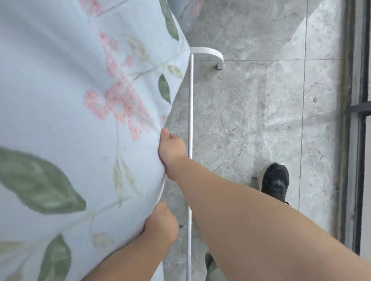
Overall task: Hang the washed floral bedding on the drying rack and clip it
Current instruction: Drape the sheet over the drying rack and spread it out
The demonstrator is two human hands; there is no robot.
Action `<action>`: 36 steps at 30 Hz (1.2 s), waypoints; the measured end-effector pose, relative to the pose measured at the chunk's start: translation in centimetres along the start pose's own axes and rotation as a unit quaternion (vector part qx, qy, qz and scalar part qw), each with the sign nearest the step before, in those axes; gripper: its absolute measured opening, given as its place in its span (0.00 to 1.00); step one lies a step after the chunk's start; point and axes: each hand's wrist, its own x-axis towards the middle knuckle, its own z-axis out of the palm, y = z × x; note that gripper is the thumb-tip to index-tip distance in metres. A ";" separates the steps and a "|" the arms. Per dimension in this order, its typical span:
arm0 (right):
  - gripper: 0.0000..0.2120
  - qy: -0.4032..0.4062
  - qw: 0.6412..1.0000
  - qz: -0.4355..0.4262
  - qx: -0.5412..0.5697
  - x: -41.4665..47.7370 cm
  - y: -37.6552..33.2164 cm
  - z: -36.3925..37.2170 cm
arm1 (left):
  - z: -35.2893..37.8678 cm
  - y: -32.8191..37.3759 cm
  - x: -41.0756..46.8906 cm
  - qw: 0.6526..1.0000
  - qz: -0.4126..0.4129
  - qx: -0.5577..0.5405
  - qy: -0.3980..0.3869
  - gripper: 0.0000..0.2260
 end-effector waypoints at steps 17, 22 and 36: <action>0.25 -0.027 0.988 0.015 -0.148 -2.2 -8.4 -12.1 | -12.6 -2.1 -4.8 0.977 -0.115 -0.114 0.140 0.15; 0.24 -0.012 0.988 -0.025 -0.149 -3.2 -14.9 -14.5 | -20.5 -7.2 -6.3 0.949 -0.227 -0.100 0.196 0.21; 0.29 -0.100 0.950 -0.117 -0.272 -7.2 -33.5 -17.6 | -35.0 -16.3 -14.1 0.885 -0.378 -0.156 0.223 0.21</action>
